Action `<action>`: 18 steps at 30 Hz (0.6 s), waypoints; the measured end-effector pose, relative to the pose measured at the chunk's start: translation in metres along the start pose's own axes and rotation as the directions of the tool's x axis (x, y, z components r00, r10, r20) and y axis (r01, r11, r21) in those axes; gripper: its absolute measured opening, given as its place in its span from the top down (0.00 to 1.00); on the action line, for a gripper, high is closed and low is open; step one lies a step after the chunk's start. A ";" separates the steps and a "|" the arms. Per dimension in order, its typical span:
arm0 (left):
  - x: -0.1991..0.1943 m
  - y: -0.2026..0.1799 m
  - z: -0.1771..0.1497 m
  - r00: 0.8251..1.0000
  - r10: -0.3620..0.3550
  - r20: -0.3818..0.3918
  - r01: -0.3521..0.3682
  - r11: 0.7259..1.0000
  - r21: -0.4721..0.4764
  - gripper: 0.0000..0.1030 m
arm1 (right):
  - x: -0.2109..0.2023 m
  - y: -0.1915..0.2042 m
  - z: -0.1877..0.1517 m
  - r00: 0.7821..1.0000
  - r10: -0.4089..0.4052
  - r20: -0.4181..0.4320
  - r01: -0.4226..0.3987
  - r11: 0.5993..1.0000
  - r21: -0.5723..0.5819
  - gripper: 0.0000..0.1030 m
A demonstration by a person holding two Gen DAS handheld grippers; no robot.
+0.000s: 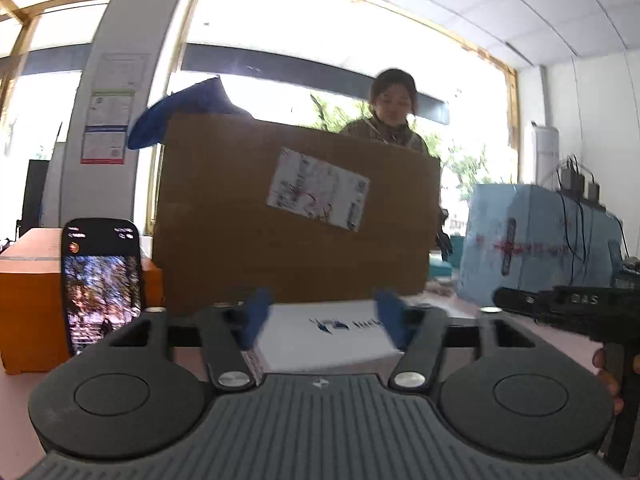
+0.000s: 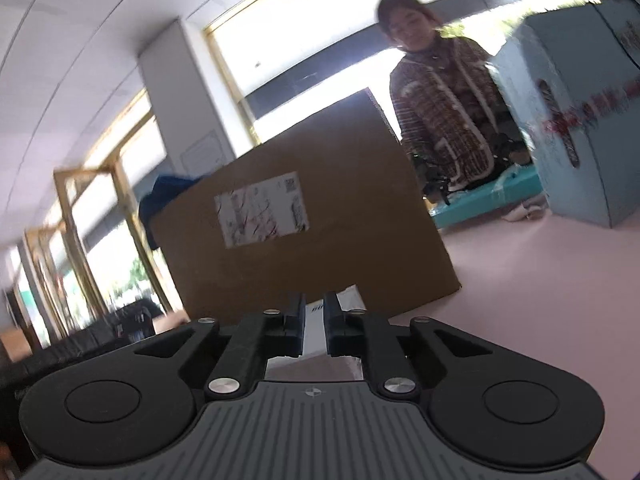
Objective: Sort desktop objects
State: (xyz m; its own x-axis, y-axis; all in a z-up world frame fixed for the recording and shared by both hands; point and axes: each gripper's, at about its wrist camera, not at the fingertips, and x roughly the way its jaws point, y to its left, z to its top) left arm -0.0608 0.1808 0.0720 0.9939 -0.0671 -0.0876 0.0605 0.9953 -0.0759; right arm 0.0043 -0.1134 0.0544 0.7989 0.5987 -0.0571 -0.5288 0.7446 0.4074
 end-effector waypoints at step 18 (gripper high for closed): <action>0.014 -0.016 -0.016 0.996 -0.006 -0.084 0.014 0.995 0.103 0.71 | 0.012 0.025 -0.015 0.998 -0.044 -0.054 0.033 0.981 -0.189 0.92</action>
State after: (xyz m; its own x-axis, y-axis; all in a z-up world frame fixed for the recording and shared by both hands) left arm -0.0495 0.1623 0.0561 0.9822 -0.0785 -0.1705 0.0840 0.9961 0.0253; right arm -0.0036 -0.0832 0.0498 0.8050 0.5802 -0.1241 -0.5466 0.8066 0.2252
